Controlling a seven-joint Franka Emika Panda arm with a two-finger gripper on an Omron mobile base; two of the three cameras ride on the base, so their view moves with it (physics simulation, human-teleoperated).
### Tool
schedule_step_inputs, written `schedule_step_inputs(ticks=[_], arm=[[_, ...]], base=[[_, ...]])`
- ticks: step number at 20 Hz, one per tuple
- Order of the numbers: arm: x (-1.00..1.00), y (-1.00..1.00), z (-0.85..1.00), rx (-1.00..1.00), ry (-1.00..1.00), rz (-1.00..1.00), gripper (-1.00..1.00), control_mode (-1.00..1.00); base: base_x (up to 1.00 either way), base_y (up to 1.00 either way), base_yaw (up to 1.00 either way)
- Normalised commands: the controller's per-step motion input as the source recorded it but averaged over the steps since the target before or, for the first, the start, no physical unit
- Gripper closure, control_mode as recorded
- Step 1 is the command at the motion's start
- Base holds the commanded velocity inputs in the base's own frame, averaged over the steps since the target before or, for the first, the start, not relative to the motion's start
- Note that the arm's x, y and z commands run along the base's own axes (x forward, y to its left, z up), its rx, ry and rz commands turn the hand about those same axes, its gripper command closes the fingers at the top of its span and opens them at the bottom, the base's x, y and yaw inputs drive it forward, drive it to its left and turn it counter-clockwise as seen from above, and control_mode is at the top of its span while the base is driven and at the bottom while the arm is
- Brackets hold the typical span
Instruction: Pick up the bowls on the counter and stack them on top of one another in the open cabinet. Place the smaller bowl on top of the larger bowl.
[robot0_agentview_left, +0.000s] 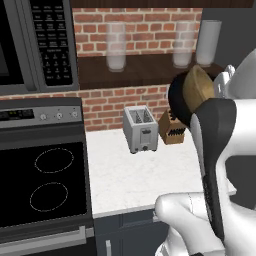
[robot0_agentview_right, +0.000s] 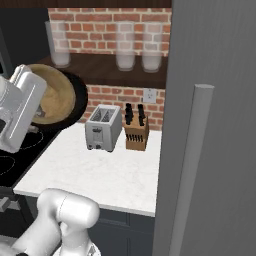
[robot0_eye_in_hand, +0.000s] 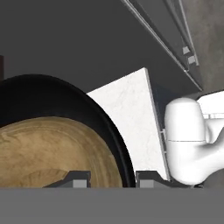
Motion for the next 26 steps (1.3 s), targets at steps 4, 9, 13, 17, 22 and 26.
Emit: schedule_step_inputs(ticks=[4,9,13,17,22,26], arm=[[0.00,-0.06,0.59,0.00,-0.16,0.00,1.00,-1.00],[0.11,0.00,0.34,0.00,-0.18,0.00,1.00,-1.00],[0.44,0.00,0.05,0.00,-0.11,0.00,1.00,-1.00],[0.65,-0.01,0.00,0.00,-0.01,0.00,1.00,-1.00],[0.64,0.00,0.00,0.00,-0.04,0.01,1.00,-1.00],[0.68,0.00,0.00,0.00,-0.01,0.02,1.00,-1.00]], base=[[0.00,0.00,0.00],[0.00,0.00,0.00],[0.00,0.00,0.00],[0.00,0.00,0.00],[0.00,0.00,0.00],[0.00,0.00,0.00]])
